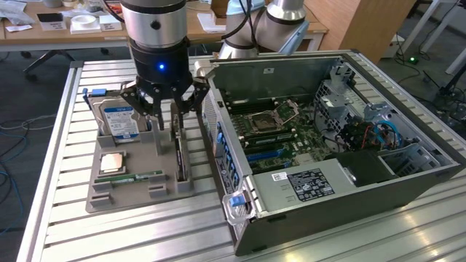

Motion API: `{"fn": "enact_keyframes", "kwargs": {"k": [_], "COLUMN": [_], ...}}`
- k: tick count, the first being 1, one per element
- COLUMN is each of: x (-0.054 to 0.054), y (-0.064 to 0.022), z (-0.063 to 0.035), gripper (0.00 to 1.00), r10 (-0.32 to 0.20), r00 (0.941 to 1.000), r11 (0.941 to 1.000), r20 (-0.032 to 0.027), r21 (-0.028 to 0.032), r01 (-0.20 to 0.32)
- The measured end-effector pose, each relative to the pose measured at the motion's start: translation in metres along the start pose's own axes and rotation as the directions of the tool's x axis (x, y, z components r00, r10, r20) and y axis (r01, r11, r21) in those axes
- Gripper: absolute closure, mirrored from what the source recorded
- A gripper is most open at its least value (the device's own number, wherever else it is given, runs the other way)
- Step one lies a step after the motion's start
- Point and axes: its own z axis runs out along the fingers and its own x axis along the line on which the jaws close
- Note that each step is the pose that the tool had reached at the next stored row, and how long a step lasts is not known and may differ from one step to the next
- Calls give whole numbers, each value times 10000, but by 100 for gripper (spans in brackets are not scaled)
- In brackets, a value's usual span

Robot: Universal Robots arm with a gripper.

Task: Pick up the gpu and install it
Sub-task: 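Pick up the gpu and move the gpu toward the slot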

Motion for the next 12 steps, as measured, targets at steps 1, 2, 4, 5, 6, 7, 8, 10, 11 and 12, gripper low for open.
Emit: {"fn": "enact_keyframes", "kwargs": {"k": [1,2,4,5,6,7,8,10,11,12], "x": [1,1,2,2,3,3,4,4,4,4], "y": [-1,-2,-3,-4,-5,-6,-6,-7,-7,-7], "z": [18,36,73,90,107,123,138,159,165,165], "gripper": [58,58,58,58,58,58,58,58,58,58], "r10": [0,0,1,1,1,0,0,1,1,1], "r00": [10000,10000,10000,10000,10000,10000,10000,10000,10000,10000], "r11": [10000,10000,10000,10000,10000,10000,10000,10000,10000,10000], "r20": [-1,-2,-3,-4,-4,-5,-6,-5,-5,-7], "r21": [0,0,0,0,0,1,1,0,0,1], "r01": [0,0,-1,-1,-1,0,0,-1,-1,-1]}}
